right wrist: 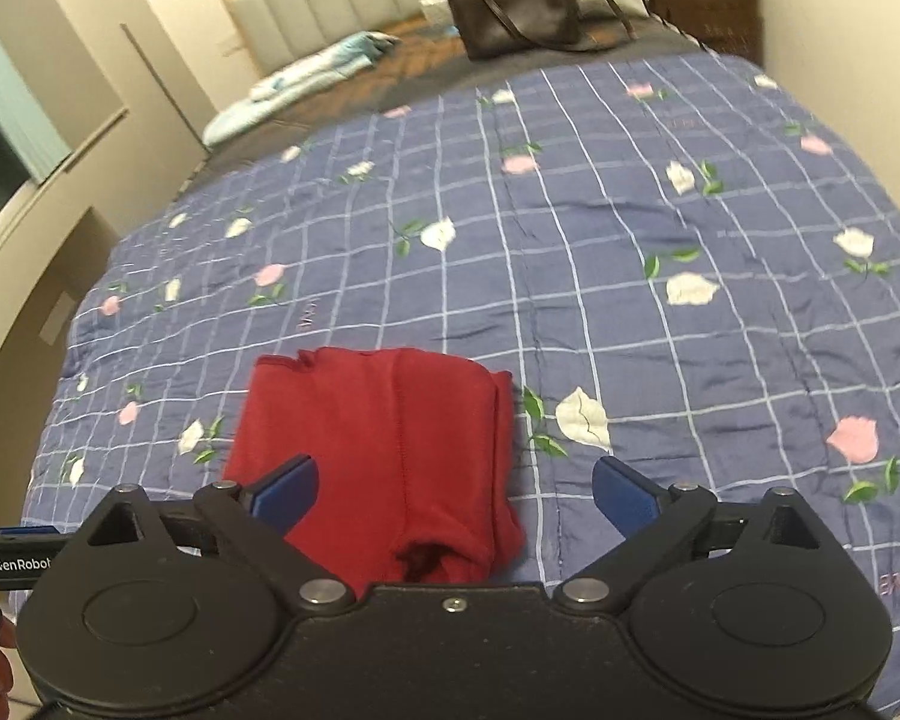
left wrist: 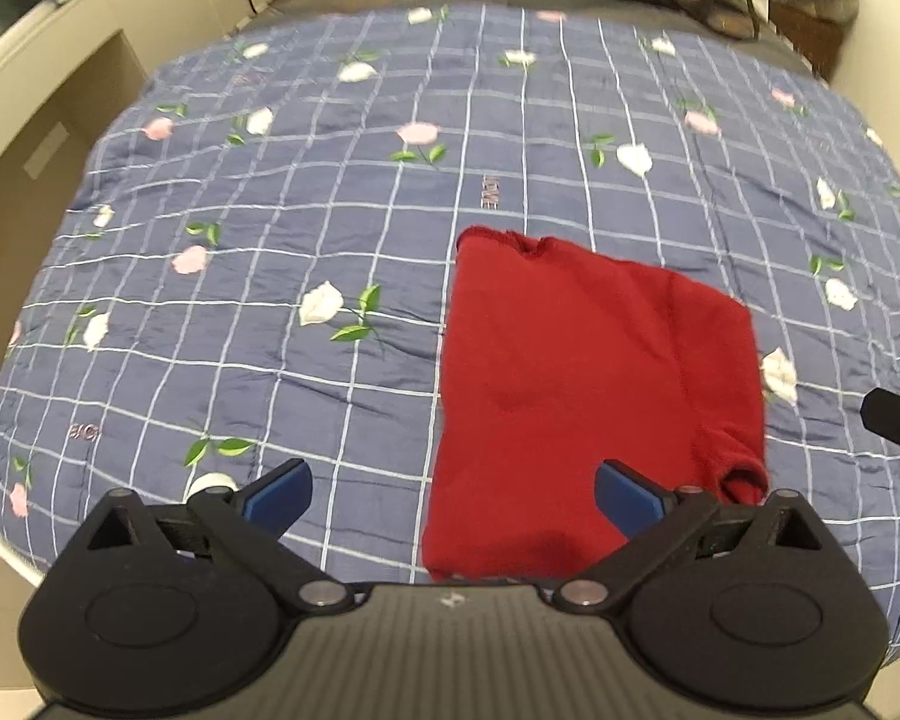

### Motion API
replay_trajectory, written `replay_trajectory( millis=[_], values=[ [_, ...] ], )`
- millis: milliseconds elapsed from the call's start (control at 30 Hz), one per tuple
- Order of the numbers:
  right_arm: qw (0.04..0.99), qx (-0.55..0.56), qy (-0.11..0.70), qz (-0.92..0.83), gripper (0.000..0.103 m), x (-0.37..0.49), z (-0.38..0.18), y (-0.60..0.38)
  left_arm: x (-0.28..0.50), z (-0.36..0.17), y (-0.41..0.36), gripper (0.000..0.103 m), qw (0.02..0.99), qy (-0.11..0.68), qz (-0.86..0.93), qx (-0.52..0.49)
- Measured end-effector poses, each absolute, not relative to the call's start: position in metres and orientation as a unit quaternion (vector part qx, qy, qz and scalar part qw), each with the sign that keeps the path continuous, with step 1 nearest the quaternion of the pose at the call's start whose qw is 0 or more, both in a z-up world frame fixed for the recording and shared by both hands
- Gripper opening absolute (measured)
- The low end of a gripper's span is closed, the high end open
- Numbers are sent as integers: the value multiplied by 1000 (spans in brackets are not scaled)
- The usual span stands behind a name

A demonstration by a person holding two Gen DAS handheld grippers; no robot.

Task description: Fold small clothes

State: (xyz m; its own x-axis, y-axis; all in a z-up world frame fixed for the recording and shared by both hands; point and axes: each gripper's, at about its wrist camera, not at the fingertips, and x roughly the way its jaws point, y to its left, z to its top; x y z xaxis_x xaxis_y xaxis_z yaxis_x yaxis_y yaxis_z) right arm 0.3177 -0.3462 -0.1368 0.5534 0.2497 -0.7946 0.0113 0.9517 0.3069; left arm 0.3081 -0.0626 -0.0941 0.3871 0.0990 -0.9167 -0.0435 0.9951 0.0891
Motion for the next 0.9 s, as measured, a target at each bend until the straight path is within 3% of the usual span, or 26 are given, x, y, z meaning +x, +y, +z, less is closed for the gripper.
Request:
replay_trajectory(
  millis=[467, 900],
  values=[
    [898, 103, 413, 113, 102, 213, -95, -361, 181, -63, -61, 102, 879, 472, 58, -15],
    [893, 90, 422, 126, 102, 139, -78, -364, 91, -55, -63, 102, 883, 466, 55, -1]
  ],
)
